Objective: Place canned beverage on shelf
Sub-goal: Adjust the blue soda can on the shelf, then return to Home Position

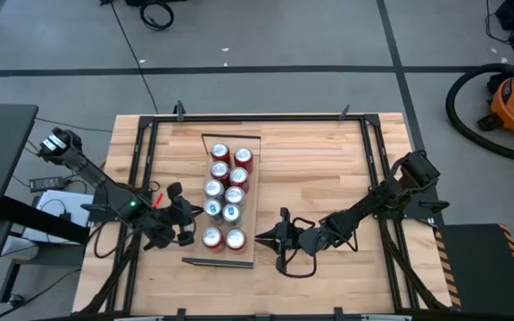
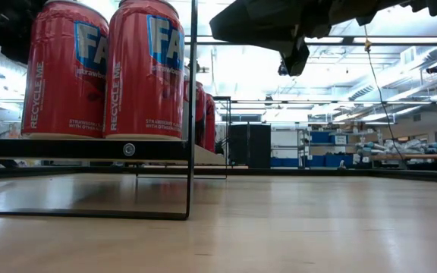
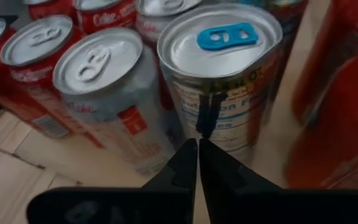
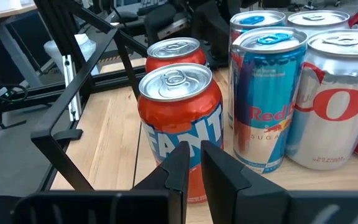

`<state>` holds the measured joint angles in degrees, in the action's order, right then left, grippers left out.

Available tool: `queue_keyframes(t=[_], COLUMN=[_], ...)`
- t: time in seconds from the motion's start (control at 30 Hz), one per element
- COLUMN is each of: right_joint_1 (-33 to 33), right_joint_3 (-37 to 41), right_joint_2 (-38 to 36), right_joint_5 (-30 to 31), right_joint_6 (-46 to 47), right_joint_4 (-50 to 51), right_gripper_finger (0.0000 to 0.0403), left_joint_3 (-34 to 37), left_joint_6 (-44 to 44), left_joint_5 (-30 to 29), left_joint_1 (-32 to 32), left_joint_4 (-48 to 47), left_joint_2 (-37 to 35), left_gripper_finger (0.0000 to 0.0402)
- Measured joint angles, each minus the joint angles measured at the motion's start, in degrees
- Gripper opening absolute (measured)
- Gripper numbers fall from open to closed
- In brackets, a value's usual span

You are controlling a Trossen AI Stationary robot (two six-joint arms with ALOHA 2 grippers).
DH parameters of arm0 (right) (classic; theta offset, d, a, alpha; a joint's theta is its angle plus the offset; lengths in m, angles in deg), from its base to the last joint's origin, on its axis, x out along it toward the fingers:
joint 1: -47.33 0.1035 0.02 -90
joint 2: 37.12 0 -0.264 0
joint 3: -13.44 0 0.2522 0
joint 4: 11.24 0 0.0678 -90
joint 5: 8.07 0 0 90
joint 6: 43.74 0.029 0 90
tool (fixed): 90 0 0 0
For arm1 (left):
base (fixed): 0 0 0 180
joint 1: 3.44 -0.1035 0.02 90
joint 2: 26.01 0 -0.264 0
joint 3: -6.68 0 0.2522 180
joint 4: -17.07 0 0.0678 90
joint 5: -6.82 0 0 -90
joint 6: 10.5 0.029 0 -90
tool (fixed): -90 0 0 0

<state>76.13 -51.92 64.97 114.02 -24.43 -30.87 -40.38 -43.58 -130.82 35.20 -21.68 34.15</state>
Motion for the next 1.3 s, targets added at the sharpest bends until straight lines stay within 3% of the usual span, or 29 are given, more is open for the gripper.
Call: queue_keyframes(t=[0.4, 0.57, 0.77, 0.93, 1.03, 1.2, 1.3], right_joint_1=[0.7, 1.6, 1.2, -2.1, -4.7, -10.0, -13.3], right_joint_3=[0.0, 0.0, 0.1, 5.0, 11.7, 26.5, 33.0], right_joint_2=[0.0, 0.0, -2.3, -7.0, -10.5, -14.9, -17.1], right_joint_5=[0.5, 1.8, 0.7, -6.0, -8.0, -13.2, -13.9], right_joint_6=[-0.3, 0.0, -0.6, -1.3, -1.2, -0.7, 0.8], right_joint_4=[0.1, 1.1, 5.0, 5.1, -1.1, -23.8, -31.0], right_gripper_finger=[0.0050, 0.0050, 0.0049, 0.0049, 0.0043, 0.0018, 0.0007], left_joint_3=[0.0, -0.5, -4.3, -1.9, 1.1, 6.6, 9.0], left_joint_6=[0.8, 1.2, 2.0, 5.7, 6.1, 7.3, 8.6], left_joint_5=[1.1, 4.8, 4.2, 0.8, 0.6, 0.0, -1.7], left_joint_1=[0.2, 0.4, 3.0, 6.9, 8.9, 11.1, 11.0], left_joint_4=[-0.1, -3.5, -9.9, -9.0, -5.9, -1.0, 0.3], left_joint_2=[1.8, 1.5, -3.2, -9.5, -14.6, -23.5, -28.3], left_gripper_finger=[0.0029, 0.0029, 0.0029, 0.0029, 0.0022, 0.0005, 0.0005])
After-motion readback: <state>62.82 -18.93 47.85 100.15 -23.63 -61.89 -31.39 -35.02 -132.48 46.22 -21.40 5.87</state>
